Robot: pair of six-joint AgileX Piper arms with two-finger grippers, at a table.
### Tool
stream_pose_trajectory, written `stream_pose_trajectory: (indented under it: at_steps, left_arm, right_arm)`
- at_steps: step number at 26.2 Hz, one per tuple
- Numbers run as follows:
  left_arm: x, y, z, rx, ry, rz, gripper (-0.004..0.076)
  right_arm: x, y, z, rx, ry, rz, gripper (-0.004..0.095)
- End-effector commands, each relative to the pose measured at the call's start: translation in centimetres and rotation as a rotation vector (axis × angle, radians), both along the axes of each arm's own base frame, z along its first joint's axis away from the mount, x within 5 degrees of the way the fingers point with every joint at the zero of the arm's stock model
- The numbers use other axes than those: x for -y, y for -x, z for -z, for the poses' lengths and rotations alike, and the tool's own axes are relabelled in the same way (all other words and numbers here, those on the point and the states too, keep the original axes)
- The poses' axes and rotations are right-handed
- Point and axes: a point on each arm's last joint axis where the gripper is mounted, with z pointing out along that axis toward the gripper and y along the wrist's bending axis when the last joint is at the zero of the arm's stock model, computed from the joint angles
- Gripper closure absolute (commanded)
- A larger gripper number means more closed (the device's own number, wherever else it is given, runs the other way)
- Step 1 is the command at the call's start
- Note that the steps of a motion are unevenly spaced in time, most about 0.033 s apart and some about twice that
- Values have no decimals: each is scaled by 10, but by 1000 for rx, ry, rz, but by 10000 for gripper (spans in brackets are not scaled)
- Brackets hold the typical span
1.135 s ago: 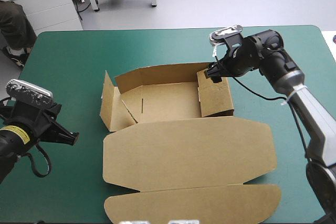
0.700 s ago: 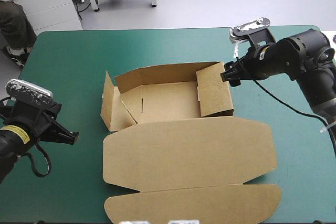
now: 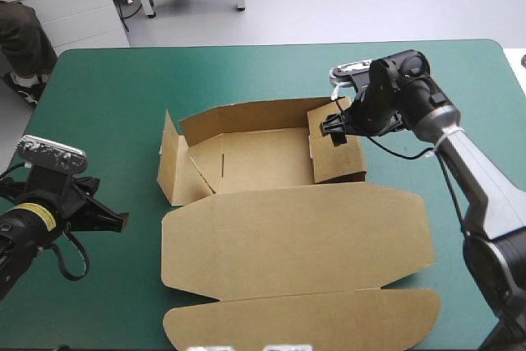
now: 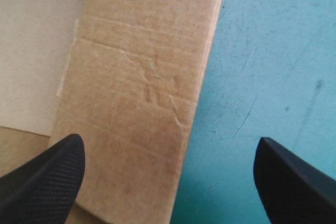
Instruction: Fold the box
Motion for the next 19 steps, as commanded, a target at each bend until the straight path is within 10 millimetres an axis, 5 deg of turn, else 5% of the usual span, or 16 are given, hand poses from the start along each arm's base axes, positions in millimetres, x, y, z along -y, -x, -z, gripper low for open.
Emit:
stream_pose_trajectory:
  at_steps: [1, 8, 18, 19]
  left_arm:
    - [0, -1, -11, 77, 30, 3, 719]
    - [0, -1, -11, 78, 29, 1, 719]
    - [0, -1, -11, 75, 45, -9, 719]
    - [0, -1, -11, 75, 45, -9, 718]
  right_arm:
    - [-2, -12, 6, 20, 6, -10, 99]
    - [-12, -35, 40, 3, 8, -13, 208]
    - [-13, -38, 45, 8, 6, -14, 923]
    - [-13, -38, 45, 8, 6, -14, 924]
